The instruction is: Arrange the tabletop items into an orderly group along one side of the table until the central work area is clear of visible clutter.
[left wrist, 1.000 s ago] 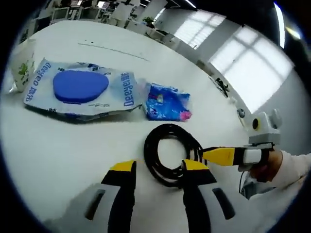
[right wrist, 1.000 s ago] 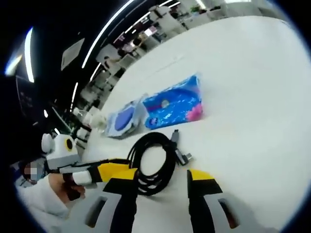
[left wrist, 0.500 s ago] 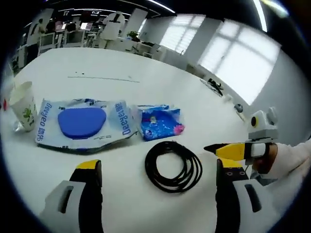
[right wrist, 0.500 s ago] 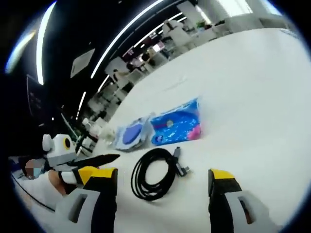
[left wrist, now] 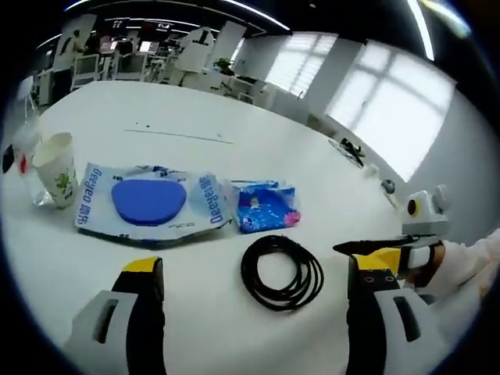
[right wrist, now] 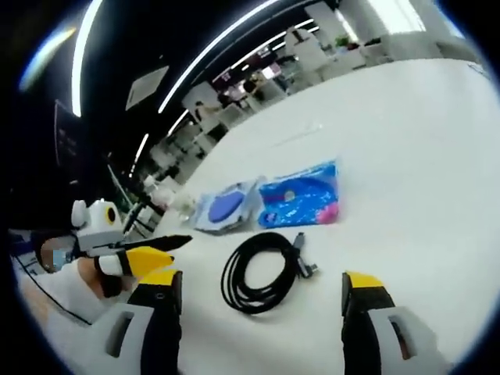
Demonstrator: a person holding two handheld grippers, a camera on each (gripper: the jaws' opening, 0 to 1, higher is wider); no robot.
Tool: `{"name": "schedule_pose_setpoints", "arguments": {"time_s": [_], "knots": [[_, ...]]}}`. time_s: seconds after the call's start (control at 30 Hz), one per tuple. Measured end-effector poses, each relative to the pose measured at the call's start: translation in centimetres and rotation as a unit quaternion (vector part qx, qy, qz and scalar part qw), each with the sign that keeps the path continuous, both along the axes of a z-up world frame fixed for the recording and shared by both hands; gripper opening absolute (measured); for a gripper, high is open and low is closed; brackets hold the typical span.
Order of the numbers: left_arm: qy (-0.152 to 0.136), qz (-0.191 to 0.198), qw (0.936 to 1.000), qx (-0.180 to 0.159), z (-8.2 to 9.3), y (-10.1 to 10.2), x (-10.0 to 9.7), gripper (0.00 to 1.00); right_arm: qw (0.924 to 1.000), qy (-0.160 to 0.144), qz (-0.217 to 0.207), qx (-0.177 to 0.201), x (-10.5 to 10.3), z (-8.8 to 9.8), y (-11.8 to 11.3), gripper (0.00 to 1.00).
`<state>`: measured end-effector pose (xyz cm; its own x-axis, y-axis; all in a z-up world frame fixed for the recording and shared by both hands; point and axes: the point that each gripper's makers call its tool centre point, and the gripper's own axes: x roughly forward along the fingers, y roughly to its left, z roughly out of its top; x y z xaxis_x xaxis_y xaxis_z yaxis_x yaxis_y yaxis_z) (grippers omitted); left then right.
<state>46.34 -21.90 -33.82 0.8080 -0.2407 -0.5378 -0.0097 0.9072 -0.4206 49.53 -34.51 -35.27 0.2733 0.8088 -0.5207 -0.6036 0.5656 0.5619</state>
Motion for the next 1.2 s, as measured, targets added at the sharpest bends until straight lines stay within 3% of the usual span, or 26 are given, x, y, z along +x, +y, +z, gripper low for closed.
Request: {"name": "schedule_pose_setpoints", "arguments": {"time_s": [0.17,0.4,0.53,0.7,0.87,0.93,0.97,1.1,1.2], "knots": [[-0.006,0.019,0.9998,0.001,1.3,0.7,0.2,1.0,0.9997,0.007,-0.018,0.015,0.3,0.5,-0.4,0.87],[0.002,0.025,0.9996,0.012,0.9,1.9,-0.5,0.98,0.9996,0.004,-0.021,0.019,0.5,1.0,-0.6,0.86],[-0.006,0.031,0.999,0.033,1.2,3.4,-0.4,0.98,0.9998,-0.012,-0.009,0.01,0.8,1.7,-0.3,0.86],[-0.002,0.055,0.9974,0.047,0.7,6.9,-0.9,0.95,0.9998,-0.019,0.007,0.009,1.3,1.7,1.0,0.83],[0.013,0.053,0.9953,0.081,0.0,9.6,-1.1,0.94,0.9992,-0.028,0.028,0.009,2.0,2.1,3.2,0.81],[0.014,0.061,0.9947,0.082,-0.2,11.6,-1.1,0.92,0.9988,-0.032,0.036,0.01,2.1,2.4,4.3,0.79],[0.015,0.064,0.9944,0.083,-0.2,11.0,-1.0,0.92,0.9987,-0.033,0.038,0.01,2.1,2.4,4.5,0.79],[0.027,0.065,0.9929,0.096,-1.0,13.4,-1.0,0.88,0.9975,-0.044,0.055,0.011,2.6,3.0,6.2,0.76],[0.038,0.062,0.9922,0.101,-1.6,13.6,-0.7,0.83,0.9976,-0.043,0.053,0.011,3.0,2.9,6.9,0.69]]}}
